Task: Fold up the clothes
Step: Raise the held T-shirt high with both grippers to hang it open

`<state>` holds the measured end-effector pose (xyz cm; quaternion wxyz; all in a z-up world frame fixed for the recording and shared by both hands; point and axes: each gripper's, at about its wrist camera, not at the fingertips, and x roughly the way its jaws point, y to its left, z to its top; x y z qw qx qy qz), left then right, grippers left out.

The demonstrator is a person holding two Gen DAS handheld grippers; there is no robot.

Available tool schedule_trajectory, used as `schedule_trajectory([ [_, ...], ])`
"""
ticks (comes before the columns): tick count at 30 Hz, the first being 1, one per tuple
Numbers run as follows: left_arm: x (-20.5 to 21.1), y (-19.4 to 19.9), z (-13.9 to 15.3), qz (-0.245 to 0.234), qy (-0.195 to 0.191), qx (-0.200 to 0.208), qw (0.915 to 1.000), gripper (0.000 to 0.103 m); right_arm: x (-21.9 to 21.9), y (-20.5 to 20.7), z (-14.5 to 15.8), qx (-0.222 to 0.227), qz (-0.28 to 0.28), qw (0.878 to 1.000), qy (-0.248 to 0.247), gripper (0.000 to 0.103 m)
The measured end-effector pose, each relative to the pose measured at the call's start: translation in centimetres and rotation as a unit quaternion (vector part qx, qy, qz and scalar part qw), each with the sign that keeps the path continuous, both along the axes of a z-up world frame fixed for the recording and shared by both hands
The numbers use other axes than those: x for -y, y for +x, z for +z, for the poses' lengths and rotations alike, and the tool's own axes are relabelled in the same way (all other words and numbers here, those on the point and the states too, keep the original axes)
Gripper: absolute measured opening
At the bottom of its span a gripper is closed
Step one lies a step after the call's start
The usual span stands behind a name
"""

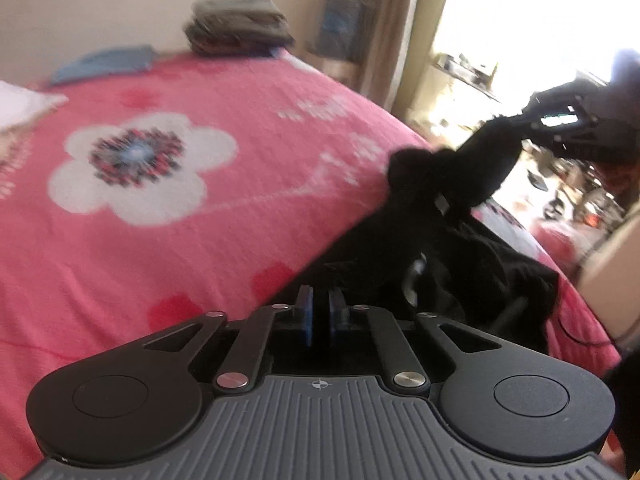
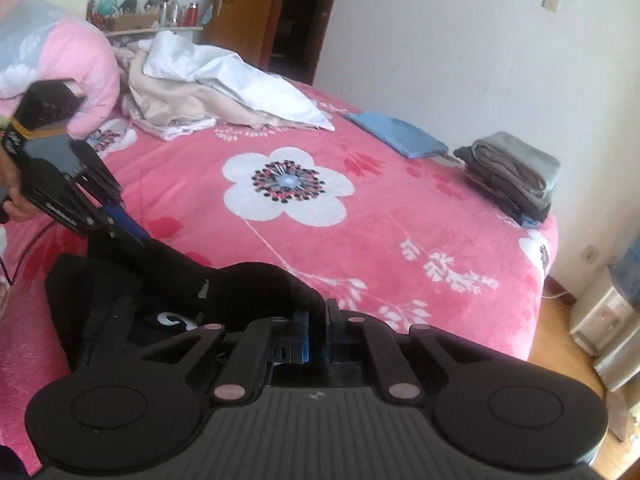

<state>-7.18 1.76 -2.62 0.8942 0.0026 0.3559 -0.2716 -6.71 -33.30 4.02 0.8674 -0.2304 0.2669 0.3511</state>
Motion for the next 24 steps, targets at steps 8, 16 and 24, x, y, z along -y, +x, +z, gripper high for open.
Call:
schedule_trajectory([
  [8, -2.2, -1.4, 3.9, 0.105, -0.045, 0.077, 0.9905, 0.002, -0.4, -1.1, 2.6, 0.027, -0.040, 0.998, 0.047, 0.007],
  [16, -4.9, -2.6, 10.6, 0.175, -0.116, 0.178, 0.9614, 0.002, -1.3, -2.5, 8.2, 0.093, -0.053, 0.988, 0.110, 0.007],
  [24, -7.3, -4.8, 18.9, 0.153, -0.185, 0.273, 0.9315, 0.002, -0.7, -5.3, 15.6, 0.149, -0.047, 0.966, 0.204, 0.006],
])
